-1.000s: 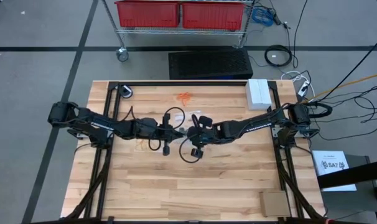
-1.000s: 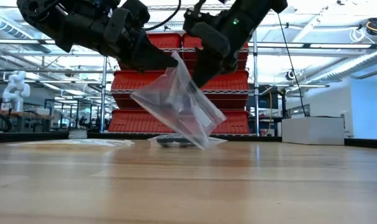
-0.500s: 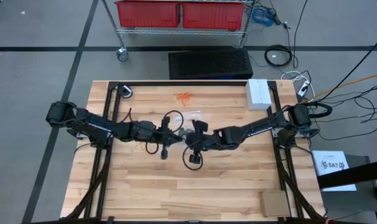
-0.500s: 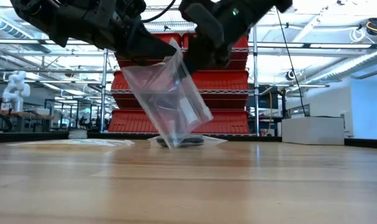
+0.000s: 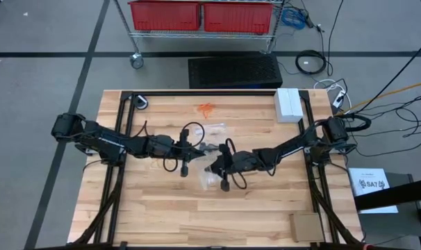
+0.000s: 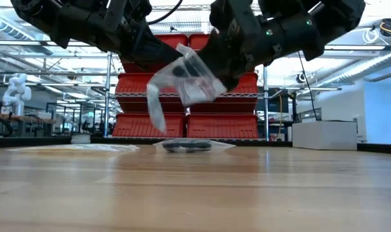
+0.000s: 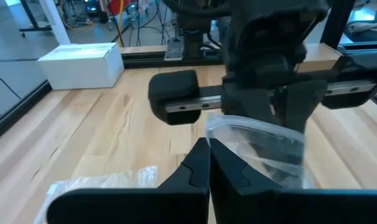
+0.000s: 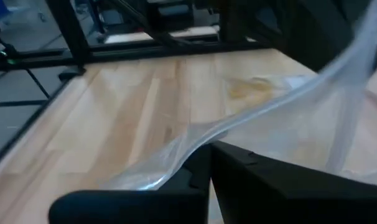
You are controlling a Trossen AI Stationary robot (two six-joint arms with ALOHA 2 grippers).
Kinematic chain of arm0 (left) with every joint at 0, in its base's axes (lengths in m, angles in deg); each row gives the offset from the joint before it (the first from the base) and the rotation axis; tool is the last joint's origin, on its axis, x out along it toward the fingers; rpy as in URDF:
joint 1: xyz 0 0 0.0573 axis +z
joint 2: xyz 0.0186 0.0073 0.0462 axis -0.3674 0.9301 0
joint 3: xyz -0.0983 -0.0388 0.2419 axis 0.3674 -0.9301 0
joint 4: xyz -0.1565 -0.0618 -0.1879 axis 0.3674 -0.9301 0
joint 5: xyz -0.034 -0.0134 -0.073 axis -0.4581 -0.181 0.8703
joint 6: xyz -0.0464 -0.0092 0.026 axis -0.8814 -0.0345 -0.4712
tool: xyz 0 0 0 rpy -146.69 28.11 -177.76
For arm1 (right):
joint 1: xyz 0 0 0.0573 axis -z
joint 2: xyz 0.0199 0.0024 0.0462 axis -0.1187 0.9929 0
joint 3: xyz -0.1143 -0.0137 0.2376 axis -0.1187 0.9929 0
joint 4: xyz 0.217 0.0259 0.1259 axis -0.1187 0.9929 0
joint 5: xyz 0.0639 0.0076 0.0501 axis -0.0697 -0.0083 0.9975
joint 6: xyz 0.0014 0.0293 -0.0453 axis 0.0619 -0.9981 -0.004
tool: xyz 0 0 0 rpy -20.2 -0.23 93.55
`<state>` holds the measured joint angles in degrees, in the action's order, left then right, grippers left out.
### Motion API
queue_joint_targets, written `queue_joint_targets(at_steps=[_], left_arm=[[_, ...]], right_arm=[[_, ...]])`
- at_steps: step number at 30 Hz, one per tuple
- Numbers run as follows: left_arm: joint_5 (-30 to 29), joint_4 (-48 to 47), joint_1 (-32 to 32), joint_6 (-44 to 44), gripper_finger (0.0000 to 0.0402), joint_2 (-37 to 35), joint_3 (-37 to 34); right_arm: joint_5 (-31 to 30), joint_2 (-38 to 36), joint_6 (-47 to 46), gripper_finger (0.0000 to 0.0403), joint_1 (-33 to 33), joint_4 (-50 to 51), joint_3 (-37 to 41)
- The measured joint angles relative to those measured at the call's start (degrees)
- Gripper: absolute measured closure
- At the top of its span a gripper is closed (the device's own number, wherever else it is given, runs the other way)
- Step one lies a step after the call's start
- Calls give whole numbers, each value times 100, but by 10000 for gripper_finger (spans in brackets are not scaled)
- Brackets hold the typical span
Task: Sort rubber bands
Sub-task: Open the zip bag
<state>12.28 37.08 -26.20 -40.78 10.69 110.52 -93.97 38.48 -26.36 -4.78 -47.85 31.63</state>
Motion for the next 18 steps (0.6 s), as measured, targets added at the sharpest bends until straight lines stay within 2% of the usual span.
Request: queue_joint_targets(at_steps=[7,12,18], left_arm=[[-31,7,-91,-19,402,0,0],[-150,41,-149,-24,402,0,0],[-206,39,-150,-29,402,0,0]], right_arm=[[-342,-4,-718,395,67,620,-321],[-324,-4,-773,350,232,1099,-594],[-311,16,-959,290,352,1019,-613]])
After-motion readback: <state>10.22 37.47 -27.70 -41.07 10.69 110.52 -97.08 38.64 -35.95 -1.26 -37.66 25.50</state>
